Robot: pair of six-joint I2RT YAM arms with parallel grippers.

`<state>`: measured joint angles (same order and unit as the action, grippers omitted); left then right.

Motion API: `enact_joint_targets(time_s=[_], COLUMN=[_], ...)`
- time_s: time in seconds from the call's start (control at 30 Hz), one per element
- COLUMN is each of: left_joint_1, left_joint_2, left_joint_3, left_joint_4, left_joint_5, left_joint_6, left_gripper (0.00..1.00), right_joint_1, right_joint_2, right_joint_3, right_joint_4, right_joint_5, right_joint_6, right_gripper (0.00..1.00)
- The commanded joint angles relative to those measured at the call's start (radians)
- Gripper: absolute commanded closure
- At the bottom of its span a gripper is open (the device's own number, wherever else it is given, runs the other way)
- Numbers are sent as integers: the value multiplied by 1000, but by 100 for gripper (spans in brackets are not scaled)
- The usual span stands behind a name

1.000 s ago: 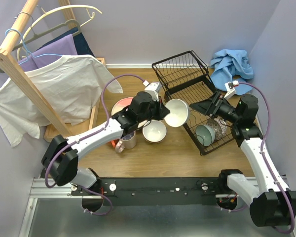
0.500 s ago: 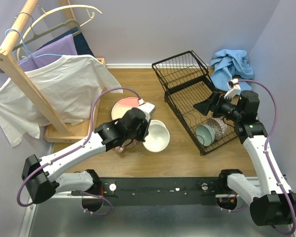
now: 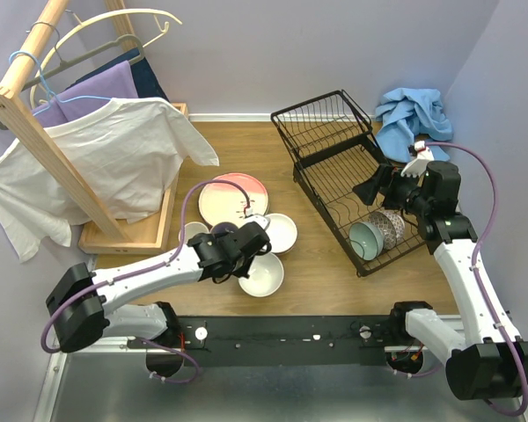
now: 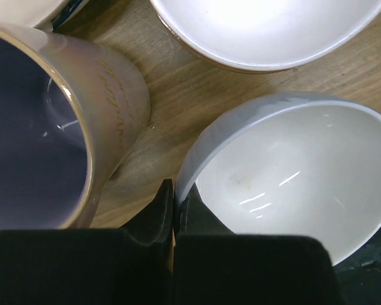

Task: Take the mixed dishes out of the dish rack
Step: Place the bowl at the center of the board, then pick up the bowl from the dish rack.

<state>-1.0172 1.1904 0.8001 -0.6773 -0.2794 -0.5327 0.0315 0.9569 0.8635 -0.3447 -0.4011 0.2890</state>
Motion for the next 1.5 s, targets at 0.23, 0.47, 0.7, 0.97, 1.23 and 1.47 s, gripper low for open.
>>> enact_joint_targets(time_s=[0.23,0.47,0.7,0.97,1.23,1.47], left_joint_1=[-23,-23,-21,44,322,502], left_joint_2=[110,32,-80,-175,-319,-393], left_joint_3=[-53,-53,-3,119,110,51], left_joint_4=[137,99,24,-21,27,119], left_joint_5=[-66,-84,-93,-93,92,175], left_joint_6=[-56,-87,-107,-50,65,168], left_gripper=[86,54,29,7,2,1], right_joint_1=[1,1,1,-22,-194,-306], right_joint_2=[-18,-10,32,152,229,319], right_joint_3=[11,0,17,89,74,108], right_joint_4=[-36,-40,-68,-171,-221,-286], right_joint_5=[87,111,152,239,153,28], right_joint_6=[-51,-60,-77,-132,-114,-152], right_gripper=[0,0,0,0,0,0])
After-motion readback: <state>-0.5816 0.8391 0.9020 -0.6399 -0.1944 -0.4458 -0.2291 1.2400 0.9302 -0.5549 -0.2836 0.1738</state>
